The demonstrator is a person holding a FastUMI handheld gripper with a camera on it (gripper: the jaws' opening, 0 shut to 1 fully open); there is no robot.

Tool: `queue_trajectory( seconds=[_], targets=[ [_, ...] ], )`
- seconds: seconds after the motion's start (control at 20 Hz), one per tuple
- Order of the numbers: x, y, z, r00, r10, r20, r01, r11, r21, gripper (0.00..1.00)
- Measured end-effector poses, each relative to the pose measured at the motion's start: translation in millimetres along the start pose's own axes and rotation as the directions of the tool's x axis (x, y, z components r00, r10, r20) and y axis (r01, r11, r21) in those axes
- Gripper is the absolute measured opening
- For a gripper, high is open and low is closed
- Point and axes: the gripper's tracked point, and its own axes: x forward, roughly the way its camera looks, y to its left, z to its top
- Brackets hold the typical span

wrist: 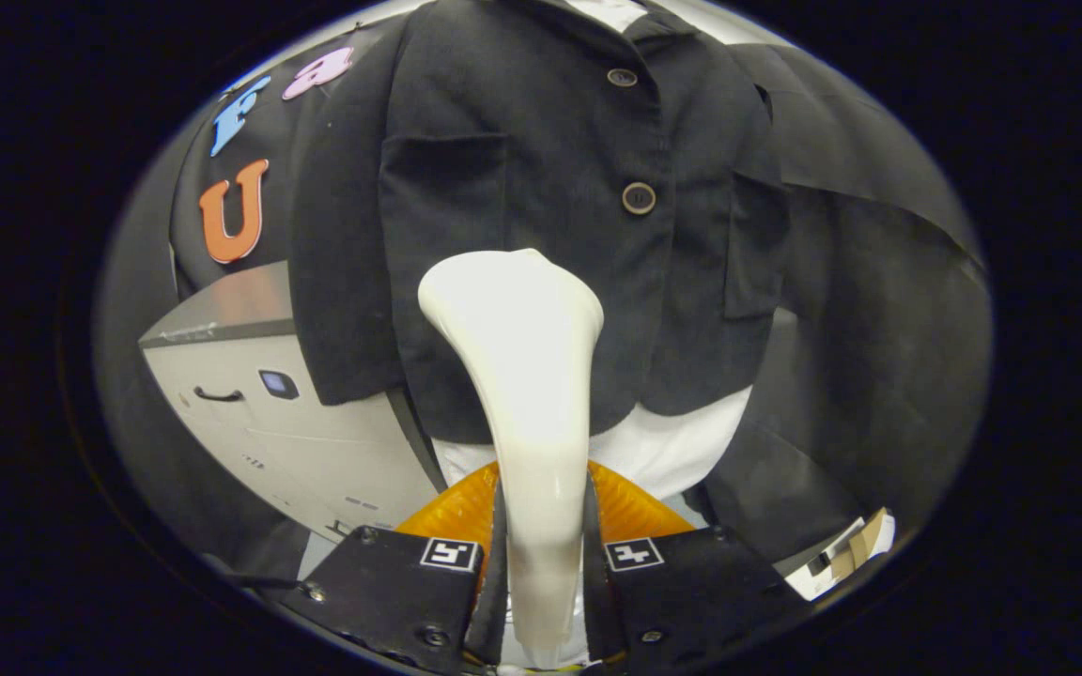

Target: Iron the clothes twice with a garment steamer, once on the left side and once on the right side.

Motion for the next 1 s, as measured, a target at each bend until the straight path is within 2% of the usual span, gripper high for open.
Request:
queue_trajectory(
  seconds=[0.25,0.45,0.75,1.0],
  targets=[
    [4.6,1.4,-24.8,0.999,-0.008,-0.046,0.009,1.0,0.023,0.36],
    [-16.1,-13.1,-19.5,0.999,0.002,-0.041,0.001,0.997,0.077,0.36],
    [-70.1,-58.1,18.9,0.999,-0.016,0.034,0.011,0.989,0.146,0.36],
    [-112.6,-108.9,76.3,0.99,-0.022,0.138,-0.007,0.979,0.205,0.36]
  ],
)
